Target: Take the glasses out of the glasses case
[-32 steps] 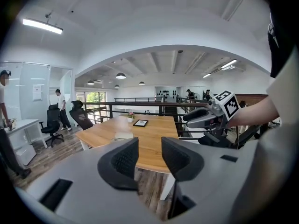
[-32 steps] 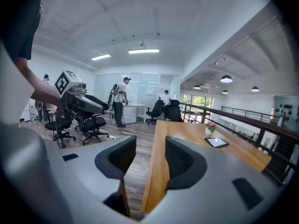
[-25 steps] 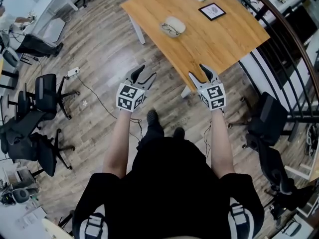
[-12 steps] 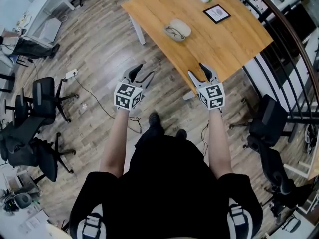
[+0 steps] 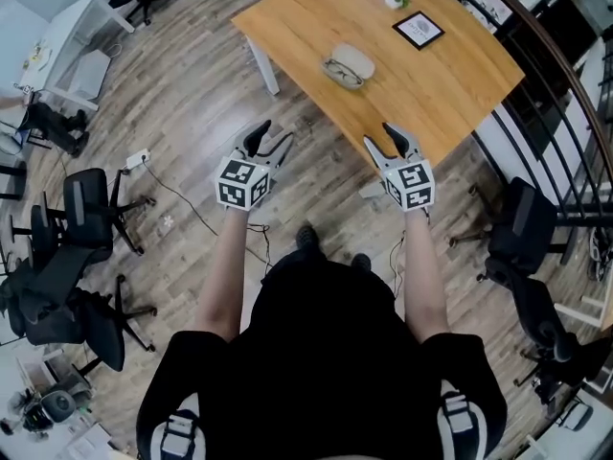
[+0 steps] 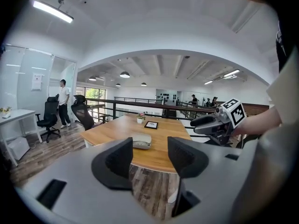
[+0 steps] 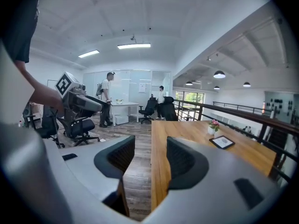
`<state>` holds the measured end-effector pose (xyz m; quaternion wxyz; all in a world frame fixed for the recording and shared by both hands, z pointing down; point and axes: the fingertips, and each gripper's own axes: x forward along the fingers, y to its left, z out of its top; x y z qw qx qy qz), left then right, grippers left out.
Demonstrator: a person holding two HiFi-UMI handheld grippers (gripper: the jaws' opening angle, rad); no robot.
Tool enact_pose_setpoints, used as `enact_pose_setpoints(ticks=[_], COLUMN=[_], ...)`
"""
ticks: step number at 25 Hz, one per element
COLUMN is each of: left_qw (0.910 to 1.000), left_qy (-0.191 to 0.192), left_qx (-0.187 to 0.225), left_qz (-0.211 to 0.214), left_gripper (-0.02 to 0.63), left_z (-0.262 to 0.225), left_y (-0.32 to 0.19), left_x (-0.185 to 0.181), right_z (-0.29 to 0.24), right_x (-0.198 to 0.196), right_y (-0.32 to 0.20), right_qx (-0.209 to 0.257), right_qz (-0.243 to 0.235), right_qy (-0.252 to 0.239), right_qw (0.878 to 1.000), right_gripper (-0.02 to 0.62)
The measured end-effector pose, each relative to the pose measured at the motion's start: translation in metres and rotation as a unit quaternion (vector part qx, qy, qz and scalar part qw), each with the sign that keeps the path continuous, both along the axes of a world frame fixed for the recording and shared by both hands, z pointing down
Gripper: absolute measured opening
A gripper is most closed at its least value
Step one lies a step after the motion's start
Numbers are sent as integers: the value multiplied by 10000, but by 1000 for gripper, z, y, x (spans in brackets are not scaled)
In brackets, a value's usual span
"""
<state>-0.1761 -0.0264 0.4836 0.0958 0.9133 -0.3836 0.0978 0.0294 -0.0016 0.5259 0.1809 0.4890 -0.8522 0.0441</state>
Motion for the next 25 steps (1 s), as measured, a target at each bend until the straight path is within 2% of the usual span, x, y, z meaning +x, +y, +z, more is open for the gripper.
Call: enact_pose_setpoints(ticks=[9, 16, 25], left_qw=[9998, 9998, 9996], left_qy=[-68, -74, -114], left_qx=[-65, -165, -210], left_qz=[186, 130, -115], left_gripper=[242, 242, 242], left_z=[9, 16, 21], left_y=[-21, -39, -81], left_x=[-31, -42, -41], right_z=[12, 24, 23], right_x=[-25, -35, -32], right_y=[-12, -32, -91], right_qx=[-97, -232, -201], right_qz=[269, 225, -21], right_qy=[-89, -43, -82], right_qw=[9996, 9995, 9998], right_gripper=[221, 221, 219])
